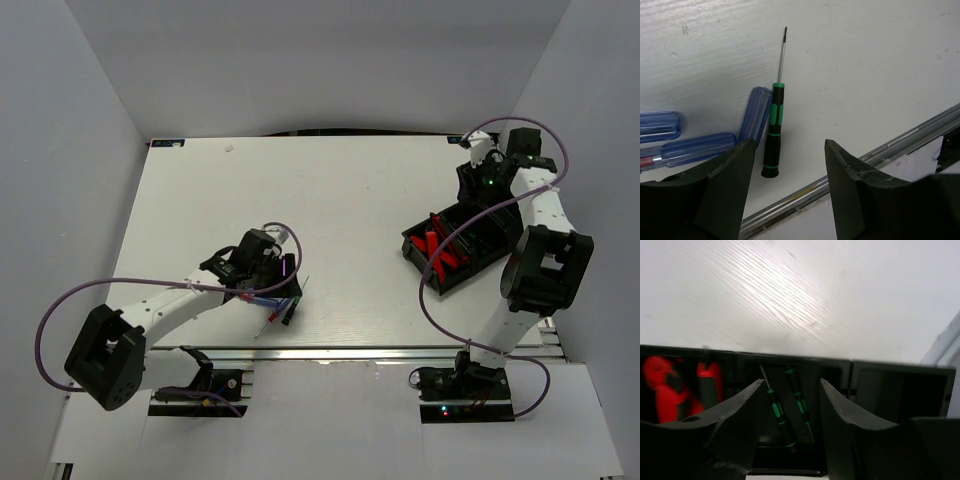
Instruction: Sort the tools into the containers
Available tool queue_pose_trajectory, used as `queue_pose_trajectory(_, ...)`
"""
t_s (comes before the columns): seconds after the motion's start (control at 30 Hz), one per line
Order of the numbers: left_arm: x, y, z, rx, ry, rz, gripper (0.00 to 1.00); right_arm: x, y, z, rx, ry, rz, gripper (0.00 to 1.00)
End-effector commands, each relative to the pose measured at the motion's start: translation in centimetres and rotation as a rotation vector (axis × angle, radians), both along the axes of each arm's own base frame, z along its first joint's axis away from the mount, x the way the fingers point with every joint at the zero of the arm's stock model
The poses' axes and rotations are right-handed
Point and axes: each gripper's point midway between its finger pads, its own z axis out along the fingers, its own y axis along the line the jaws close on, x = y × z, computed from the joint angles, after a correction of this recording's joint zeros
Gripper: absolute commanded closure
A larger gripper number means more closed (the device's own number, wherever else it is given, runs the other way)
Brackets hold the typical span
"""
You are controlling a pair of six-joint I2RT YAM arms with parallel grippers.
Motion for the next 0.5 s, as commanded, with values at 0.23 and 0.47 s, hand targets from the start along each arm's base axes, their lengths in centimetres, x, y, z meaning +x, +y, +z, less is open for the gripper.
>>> queue_pose_trajectory(0.23,0.8,-1.8,-0.5,0.111,0.017,-0.086,0.48,-6.3,11.9,7.4,0.321,-0.056,0.492,0.38)
queue_pose_trajectory(0.47,-0.4,-2.3,-1.9,0.193,0.06,-0.124,0.56,-7.9,13.9,7.6,0.373,-0.045,0.515,0.37)
